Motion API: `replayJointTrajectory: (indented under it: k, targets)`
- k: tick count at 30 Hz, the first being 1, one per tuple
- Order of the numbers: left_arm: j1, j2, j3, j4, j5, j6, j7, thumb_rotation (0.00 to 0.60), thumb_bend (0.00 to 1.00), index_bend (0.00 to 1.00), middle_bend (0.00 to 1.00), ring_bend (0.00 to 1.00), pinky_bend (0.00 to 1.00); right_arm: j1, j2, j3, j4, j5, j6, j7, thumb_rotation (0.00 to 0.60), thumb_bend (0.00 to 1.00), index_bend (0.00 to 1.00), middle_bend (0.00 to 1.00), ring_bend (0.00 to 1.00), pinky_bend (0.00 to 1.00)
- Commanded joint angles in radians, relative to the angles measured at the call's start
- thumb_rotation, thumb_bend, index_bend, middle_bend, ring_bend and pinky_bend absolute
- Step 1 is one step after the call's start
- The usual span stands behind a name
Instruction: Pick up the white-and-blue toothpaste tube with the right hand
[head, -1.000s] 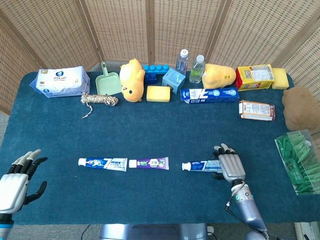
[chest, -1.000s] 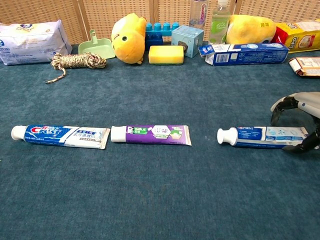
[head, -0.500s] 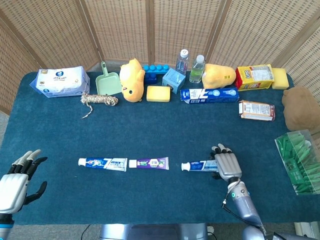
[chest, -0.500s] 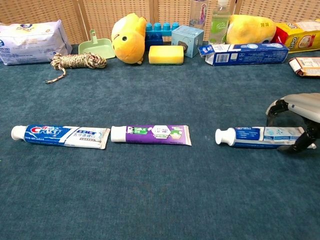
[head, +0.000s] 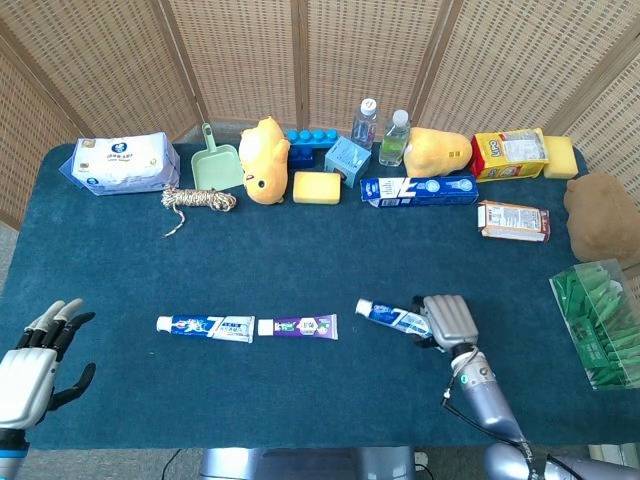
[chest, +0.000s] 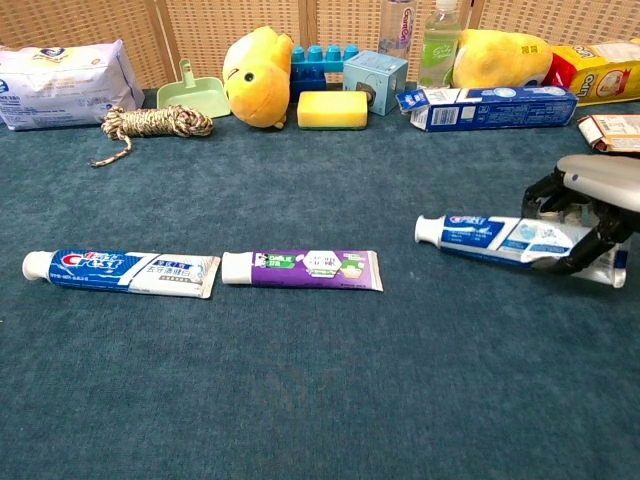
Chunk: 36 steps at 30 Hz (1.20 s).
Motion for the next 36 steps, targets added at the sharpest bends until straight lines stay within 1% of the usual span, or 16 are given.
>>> replayJointTrajectory:
  k: [1, 7, 8, 12, 17, 23, 31, 36]
  targets:
    - [-0.002, 0.000, 0.001, -0.010, 0.005, -0.002, 0.008, 0.600, 0.35, 0.14, 0.06, 0.05, 0.12, -0.007, 0.034, 0.005, 0.005, -0.055, -0.019, 0.095, 0.600, 0.41, 0.96, 0.75, 0.68, 0.81]
    - [-0.008, -0.001, -0.001, -0.033, 0.016, -0.003, 0.025, 0.600, 0.35, 0.14, 0.06, 0.05, 0.12, -0.019, 0.094, 0.011, -0.012, -0.094, -0.050, 0.228, 0.600, 0.41, 0.98, 0.81, 0.76, 0.87]
    - [-0.010, -0.001, -0.001, -0.037, 0.018, -0.005, 0.027, 0.600, 0.35, 0.14, 0.06, 0.05, 0.12, -0.021, 0.112, 0.015, -0.020, -0.091, -0.070, 0.272, 0.600, 0.41, 0.98, 0.82, 0.77, 0.88]
    - [-0.013, 0.001, -0.002, -0.046, 0.021, -0.008, 0.030, 0.600, 0.35, 0.14, 0.06, 0.05, 0.12, -0.026, 0.146, 0.022, -0.031, -0.099, -0.108, 0.369, 0.600, 0.41, 0.98, 0.85, 0.80, 0.89]
    - [-0.026, 0.003, -0.009, -0.064, 0.033, -0.014, 0.033, 0.600, 0.35, 0.14, 0.07, 0.05, 0.12, -0.040, 0.207, 0.039, -0.056, -0.149, -0.192, 0.604, 0.600, 0.41, 0.98, 0.86, 0.81, 0.90]
    - [-0.050, 0.001, -0.015, -0.077, 0.026, -0.050, 0.045, 0.600, 0.35, 0.15, 0.08, 0.06, 0.14, -0.054, 0.251, 0.041, -0.047, -0.269, -0.248, 0.865, 0.600, 0.41, 0.98, 0.86, 0.81, 0.90]
    - [-0.108, -0.017, -0.042, -0.086, 0.015, -0.116, 0.099, 0.600, 0.35, 0.18, 0.10, 0.09, 0.16, -0.058, 0.288, 0.035, -0.071, -0.341, -0.269, 1.067, 0.600, 0.41, 0.98, 0.86, 0.81, 0.90]
    - [-0.142, -0.042, -0.065, -0.092, -0.013, -0.152, 0.119, 0.600, 0.35, 0.19, 0.12, 0.11, 0.21, -0.066, 0.292, 0.021, -0.088, -0.355, -0.258, 1.104, 0.600, 0.41, 0.98, 0.86, 0.81, 0.90]
